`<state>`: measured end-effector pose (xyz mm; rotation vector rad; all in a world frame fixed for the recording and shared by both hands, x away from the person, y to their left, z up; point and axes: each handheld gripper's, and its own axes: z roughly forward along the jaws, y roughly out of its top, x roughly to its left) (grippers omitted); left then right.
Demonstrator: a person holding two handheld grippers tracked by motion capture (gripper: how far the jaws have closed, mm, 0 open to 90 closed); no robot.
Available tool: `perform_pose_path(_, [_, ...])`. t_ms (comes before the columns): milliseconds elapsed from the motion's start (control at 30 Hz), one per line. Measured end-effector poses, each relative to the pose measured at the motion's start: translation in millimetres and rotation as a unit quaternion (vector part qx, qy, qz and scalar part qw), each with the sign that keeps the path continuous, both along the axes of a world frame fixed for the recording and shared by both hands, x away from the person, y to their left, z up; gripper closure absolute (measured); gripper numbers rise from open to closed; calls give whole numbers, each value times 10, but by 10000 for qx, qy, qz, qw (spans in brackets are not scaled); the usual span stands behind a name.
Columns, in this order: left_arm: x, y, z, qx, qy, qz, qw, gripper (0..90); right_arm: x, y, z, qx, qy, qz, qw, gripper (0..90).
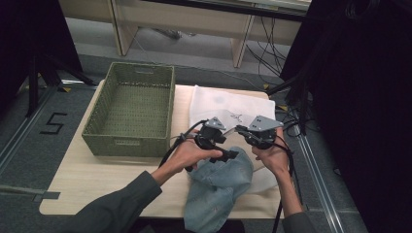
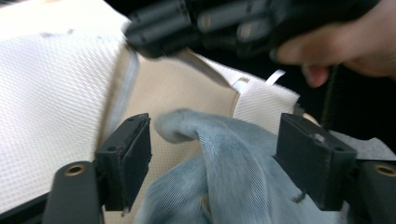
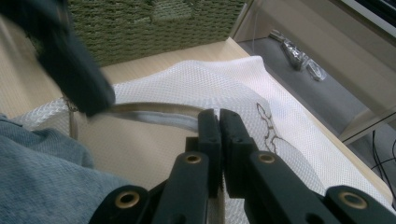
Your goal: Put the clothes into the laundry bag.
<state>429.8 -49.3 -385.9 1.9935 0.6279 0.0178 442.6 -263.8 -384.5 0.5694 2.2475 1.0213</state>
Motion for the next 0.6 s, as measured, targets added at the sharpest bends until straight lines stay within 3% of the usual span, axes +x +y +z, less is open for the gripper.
perform_pose_path(100, [65, 187, 139, 15, -75, 186, 9998, 252, 2, 6, 9, 62, -2, -26, 10000, 888])
perform_pose_path(200, [175, 292, 139, 172, -225, 474, 9985, 295, -2, 14, 11, 51, -24, -11, 10000, 888])
perform_pose_path(267, [259, 310, 66, 458, -332, 560, 9968, 332, -3, 20, 24, 81, 12, -6, 10000, 888])
perform_pose_path(333, [326, 283, -28, 770, -467, 489, 9947, 370, -6, 31, 34, 84, 7, 38, 10000, 888])
perform_pose_path(400, [372, 223, -127, 902, -523, 452, 9935, 409, -13, 42, 38, 150, 65, 39, 9999, 888])
perform_pose_path(500, [413, 111, -258, 933, -502, 330, 9938, 462, -16, 61, 29, 168, 74, 82, 9998, 887])
perform_pose_path(600, [429, 40, -327, 1161, -738, 302, 9900, 704, -26, 81, 16, 176, 103, 128, 9997, 887])
